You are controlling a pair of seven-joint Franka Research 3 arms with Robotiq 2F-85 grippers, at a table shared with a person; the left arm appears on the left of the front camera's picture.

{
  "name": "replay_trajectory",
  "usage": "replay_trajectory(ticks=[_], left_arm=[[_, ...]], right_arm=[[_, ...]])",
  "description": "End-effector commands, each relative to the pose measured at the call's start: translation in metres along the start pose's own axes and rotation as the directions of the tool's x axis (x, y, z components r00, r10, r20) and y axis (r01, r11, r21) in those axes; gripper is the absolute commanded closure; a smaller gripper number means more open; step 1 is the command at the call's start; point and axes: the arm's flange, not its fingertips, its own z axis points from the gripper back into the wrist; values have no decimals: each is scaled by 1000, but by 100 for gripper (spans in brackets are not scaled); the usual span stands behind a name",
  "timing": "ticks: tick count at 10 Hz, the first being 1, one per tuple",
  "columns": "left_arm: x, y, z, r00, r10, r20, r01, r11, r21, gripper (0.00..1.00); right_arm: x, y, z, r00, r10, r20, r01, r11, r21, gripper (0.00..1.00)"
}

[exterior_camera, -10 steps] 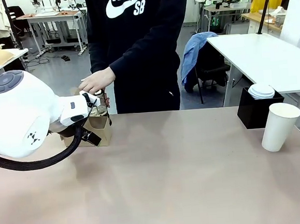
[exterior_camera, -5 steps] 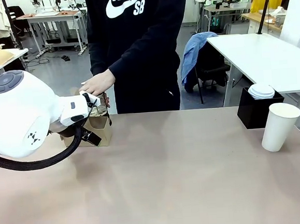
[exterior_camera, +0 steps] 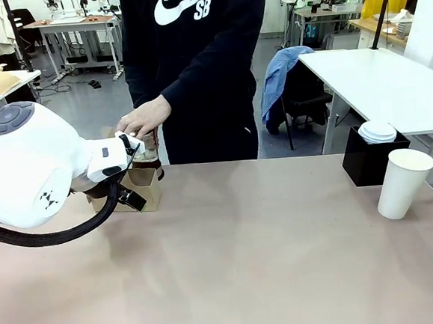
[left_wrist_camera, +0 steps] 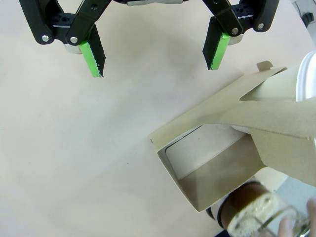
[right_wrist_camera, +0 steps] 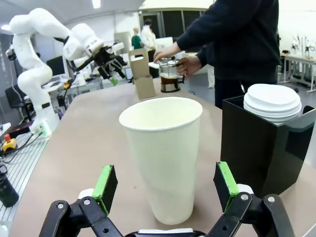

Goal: Pour a drink into a cup and package it in a carrier.
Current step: Pick up the 600 ml Paper Cup and place it in the middle top area of the table.

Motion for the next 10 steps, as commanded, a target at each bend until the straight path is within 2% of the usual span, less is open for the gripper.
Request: replay_trajectory(ticks=[1,5,10], left_arm=[[0,0,0,1000,1,0,-1,1000,-1,0],[0,0,0,1000,1,0,-1,1000,-1,0],[0,0,0,1000,1,0,-1,1000,-1,0]], right_arm=[[-6,-3,-15,999,33,37,-32,999,-35,0],[-13,-4,-36,998,-7,60,8,1000,-20,0],[-15,-1,-51,999,-28,29,27,999,24,0]])
